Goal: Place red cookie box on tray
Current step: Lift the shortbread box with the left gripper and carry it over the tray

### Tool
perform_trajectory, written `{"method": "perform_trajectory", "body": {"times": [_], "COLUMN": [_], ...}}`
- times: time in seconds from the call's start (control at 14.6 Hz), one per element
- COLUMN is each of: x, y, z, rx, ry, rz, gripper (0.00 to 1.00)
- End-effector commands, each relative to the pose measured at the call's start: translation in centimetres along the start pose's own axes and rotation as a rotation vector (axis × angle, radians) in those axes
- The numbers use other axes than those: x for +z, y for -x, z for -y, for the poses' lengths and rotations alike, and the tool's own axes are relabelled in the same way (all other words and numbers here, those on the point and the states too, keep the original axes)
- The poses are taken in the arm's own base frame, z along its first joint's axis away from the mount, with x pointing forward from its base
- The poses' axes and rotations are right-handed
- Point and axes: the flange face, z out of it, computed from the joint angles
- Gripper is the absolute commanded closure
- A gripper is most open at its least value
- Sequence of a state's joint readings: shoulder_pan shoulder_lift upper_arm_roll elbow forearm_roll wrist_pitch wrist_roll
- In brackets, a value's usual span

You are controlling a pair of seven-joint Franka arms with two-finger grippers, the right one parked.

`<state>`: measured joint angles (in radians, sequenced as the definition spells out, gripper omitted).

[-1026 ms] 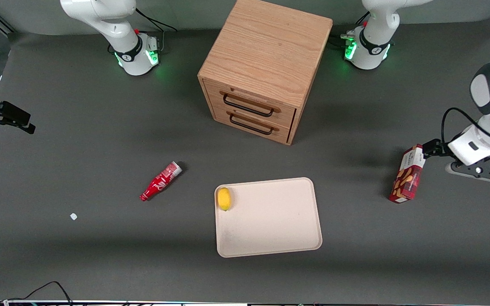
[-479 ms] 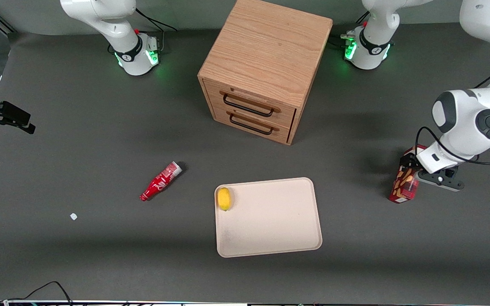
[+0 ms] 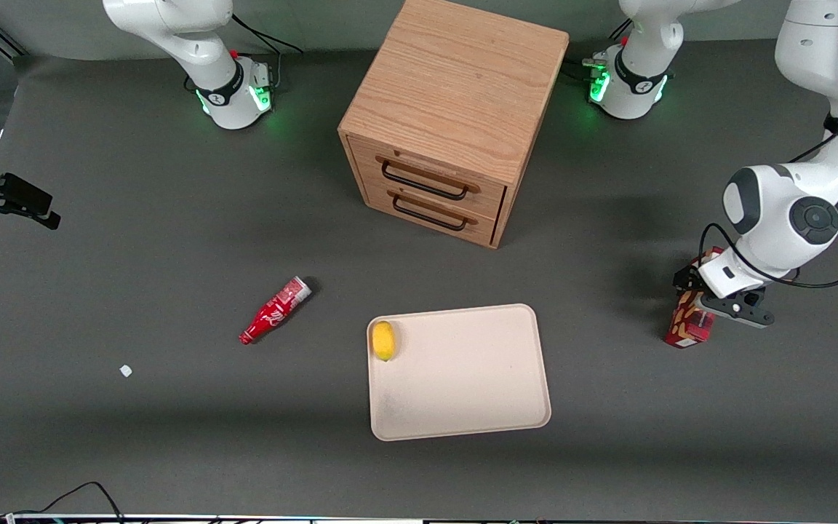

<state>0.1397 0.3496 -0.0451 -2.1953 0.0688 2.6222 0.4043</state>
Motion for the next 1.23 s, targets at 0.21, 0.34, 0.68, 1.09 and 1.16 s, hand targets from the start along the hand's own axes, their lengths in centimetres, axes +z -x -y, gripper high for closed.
{"method": "perform_trajectory", "body": {"times": [0.21,0.34,0.68,1.09,1.16], "x": [-0.2,-0.2,-0.3,-3.9,-5.4], "y": [0.3,0.3,0.3,-0.9,-1.4], "z": [-0.1,-0.2,-0.2,0.7,1.0], "rx": [0.017,0.013,0.005,-0.02,-0.036], "ry": [-0.009,-0.005,-0.002,0.003,0.007], "rz": [0.005,0.016,0.019,0.038,0.048], "gripper": [0.9,1.0,1.0,1.0,1.0]}}
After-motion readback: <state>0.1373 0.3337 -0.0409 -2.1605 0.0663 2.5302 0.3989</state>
